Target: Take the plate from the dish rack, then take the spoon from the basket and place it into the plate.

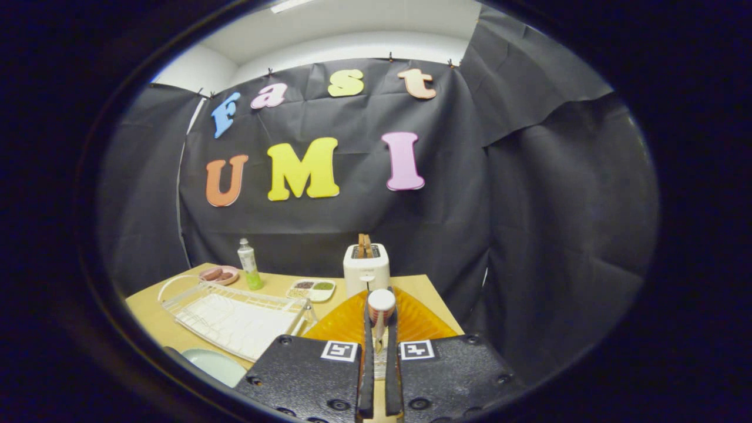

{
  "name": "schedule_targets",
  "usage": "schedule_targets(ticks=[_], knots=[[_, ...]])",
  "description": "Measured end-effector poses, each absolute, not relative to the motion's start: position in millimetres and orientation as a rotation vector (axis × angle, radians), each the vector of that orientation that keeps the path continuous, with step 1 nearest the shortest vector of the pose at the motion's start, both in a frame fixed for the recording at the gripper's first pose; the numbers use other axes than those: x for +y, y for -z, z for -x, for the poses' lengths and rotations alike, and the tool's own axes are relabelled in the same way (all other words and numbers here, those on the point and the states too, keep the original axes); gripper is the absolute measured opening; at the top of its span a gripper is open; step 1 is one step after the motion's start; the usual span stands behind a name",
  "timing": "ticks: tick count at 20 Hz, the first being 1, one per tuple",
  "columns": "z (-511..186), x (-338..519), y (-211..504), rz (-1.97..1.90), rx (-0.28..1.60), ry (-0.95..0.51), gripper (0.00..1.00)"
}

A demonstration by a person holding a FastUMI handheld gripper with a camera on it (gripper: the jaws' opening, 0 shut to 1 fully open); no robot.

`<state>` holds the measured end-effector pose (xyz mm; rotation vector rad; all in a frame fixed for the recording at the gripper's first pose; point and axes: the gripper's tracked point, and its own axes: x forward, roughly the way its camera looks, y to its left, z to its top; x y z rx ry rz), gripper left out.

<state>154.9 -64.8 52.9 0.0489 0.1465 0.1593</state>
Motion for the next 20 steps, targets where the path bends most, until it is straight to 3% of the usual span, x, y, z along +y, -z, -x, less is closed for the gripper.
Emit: schedule_targets(ticks=[6, 12, 20], knots=[[-79, 6, -78, -0.085, 0.129, -0.271, 0.13], [-8, 89, -47, -0.033, 0.177, -0.421, 0.13], [7, 153, 3, 0.061, 0.295, -0.55, 0.13]])
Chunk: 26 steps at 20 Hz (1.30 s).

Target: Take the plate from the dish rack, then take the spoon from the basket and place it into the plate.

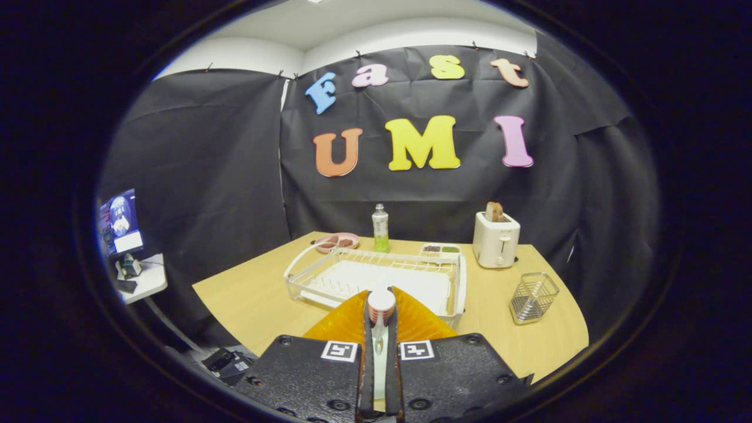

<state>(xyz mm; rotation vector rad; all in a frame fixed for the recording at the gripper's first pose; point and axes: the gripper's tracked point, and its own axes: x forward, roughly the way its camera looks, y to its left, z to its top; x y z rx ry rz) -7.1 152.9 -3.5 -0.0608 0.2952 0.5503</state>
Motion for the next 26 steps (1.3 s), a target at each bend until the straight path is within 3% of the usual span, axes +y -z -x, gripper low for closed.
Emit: schedule_targets(ticks=[16, 19, 21, 25, 26], knots=[[-4, 192, 75, -0.102, 0.506, -0.609, 0.13], [-8, 186, 80, -0.087, 0.492, -0.56, 0.2], [-18, 173, 81, -0.05, 0.463, -0.492, 0.3], [-28, 160, 73, -0.022, 0.406, -0.415, 0.79], [-31, 157, 69, -0.021, 0.388, -0.393, 0.87]])
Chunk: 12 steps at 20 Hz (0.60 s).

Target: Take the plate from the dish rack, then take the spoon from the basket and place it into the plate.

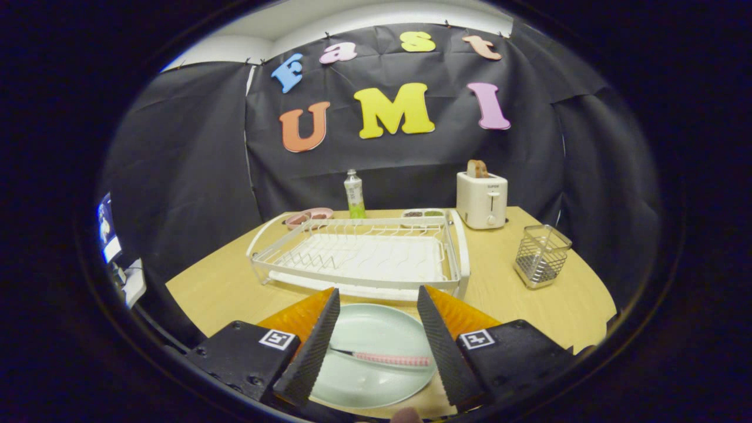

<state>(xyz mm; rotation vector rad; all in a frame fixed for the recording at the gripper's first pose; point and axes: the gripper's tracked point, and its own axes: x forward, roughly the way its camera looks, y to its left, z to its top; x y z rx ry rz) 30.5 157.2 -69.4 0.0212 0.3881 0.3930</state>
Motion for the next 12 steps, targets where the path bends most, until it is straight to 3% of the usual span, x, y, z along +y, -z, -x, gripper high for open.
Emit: schedule_targets(ticks=[5, 12], knots=[[-27, 146, 48, 0.035, 0.251, -0.3, 1.0], [-15, 136, 20, 0.052, 0.122, -0.236, 1.0]])
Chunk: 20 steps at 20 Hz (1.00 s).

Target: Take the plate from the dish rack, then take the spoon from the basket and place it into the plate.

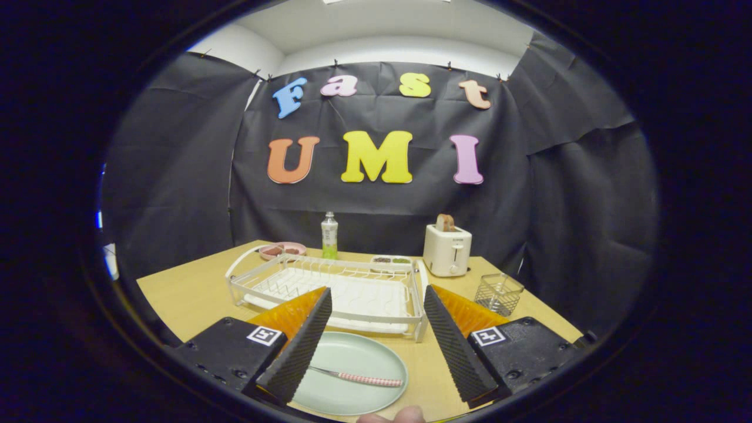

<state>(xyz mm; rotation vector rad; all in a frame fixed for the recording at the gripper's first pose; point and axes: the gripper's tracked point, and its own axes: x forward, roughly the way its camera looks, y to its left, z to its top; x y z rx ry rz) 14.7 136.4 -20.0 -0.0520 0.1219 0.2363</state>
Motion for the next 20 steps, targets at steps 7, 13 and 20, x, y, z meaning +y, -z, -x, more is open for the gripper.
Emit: schedule_targets(ticks=[7, 13, 20], knots=[[-7, 121, -3, 0.033, 0.045, -0.182, 1.0], [2, 125, -11, 0.042, 0.014, -0.18, 1.0], [5, 129, -15, 0.047, 0.0, -0.182, 1.0]])
